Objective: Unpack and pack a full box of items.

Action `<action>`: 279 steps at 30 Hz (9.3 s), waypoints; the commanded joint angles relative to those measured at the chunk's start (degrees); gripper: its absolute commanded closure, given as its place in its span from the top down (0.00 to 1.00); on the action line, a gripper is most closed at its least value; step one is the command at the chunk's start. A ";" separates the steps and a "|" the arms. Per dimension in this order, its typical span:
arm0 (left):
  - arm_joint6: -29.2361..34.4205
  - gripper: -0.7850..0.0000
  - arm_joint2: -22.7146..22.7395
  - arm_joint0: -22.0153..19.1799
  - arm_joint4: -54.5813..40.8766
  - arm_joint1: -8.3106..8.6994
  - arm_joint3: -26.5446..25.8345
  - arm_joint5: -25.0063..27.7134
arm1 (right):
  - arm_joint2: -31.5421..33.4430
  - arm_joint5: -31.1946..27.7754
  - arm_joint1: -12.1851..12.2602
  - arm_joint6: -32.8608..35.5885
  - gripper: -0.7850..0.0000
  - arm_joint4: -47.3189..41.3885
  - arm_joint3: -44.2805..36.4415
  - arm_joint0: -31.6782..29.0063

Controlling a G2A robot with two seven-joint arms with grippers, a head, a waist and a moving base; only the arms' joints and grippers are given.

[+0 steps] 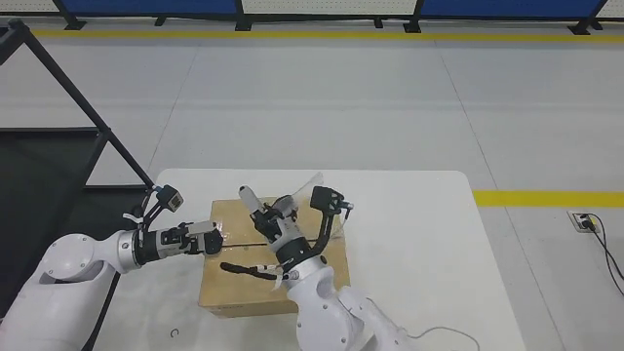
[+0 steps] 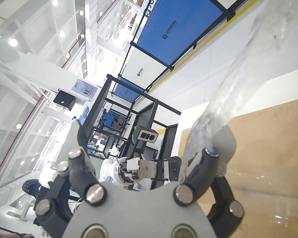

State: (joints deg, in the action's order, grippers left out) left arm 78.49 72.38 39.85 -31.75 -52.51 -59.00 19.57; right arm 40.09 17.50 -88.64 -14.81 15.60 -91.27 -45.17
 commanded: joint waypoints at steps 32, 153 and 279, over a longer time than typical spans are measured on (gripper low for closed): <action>0.00 1.00 0.00 0.00 0.00 0.00 0.00 0.00 | -1.50 1.32 -7.34 -0.87 1.00 10.93 8.89 0.78; -1.76 0.10 12.30 14.04 7.78 5.07 -12.54 -9.36 | 18.64 -6.46 -4.04 40.84 1.00 -6.52 6.36 -2.13; -8.69 0.00 -0.27 -7.55 -5.89 1.29 -22.15 -5.68 | 35.25 -28.47 0.37 31.91 1.00 -26.33 -1.43 -18.59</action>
State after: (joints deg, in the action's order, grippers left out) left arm 69.46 71.88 32.29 -37.73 -51.27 -81.17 13.88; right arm 75.34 -11.00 -88.31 17.07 -10.69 -92.76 -63.83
